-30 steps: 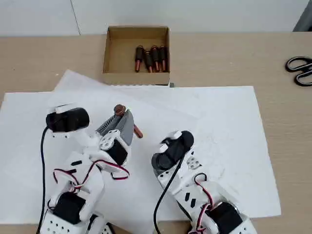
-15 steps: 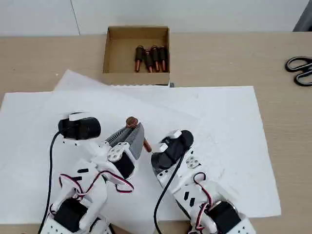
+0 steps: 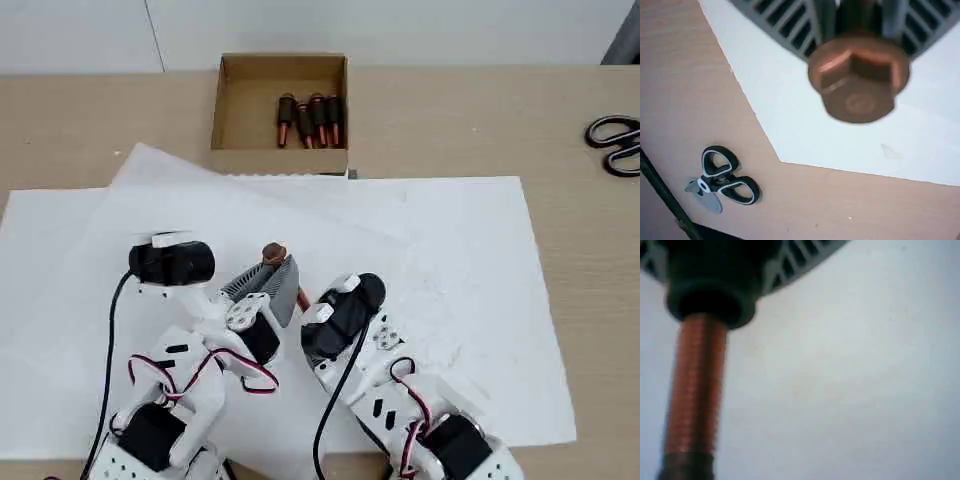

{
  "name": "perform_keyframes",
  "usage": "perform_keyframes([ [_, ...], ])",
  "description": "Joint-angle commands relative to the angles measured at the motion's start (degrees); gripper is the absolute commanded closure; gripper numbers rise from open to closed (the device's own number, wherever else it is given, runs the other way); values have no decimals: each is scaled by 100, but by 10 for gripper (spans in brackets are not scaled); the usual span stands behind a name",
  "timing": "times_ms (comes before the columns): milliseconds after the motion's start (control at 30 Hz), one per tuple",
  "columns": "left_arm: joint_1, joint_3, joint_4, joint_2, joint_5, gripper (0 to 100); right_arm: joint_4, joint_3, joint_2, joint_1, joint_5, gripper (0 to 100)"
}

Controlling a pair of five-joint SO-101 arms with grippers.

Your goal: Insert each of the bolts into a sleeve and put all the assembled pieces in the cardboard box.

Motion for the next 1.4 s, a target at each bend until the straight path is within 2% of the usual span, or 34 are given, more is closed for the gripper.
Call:
perform_keyframes([
  [0, 53, -48, 79, -88, 18, 995, -215, -79, -57, -48, 0, 995],
  [200, 360, -48, 448, -88, 18, 995, -444, -70, -57, -48, 0, 995],
  [600, 519, -48, 1169, -62, -35, 995, -444, -501, -57, -48, 9, 995],
  [767, 536, 92, 1371, -62, -369, 995, -444, -536, -57, -48, 396, 995],
  [967, 1055, 171, 1679, -88, -545, 995, -444, -536, -57, -48, 404, 995],
  [1300, 923, 163, 1662, -88, -580, 994, -444, -536, -57, -48, 404, 995],
  [1367, 826, 145, 1662, -97, -580, 964, -444, -536, -57, -48, 404, 995],
])
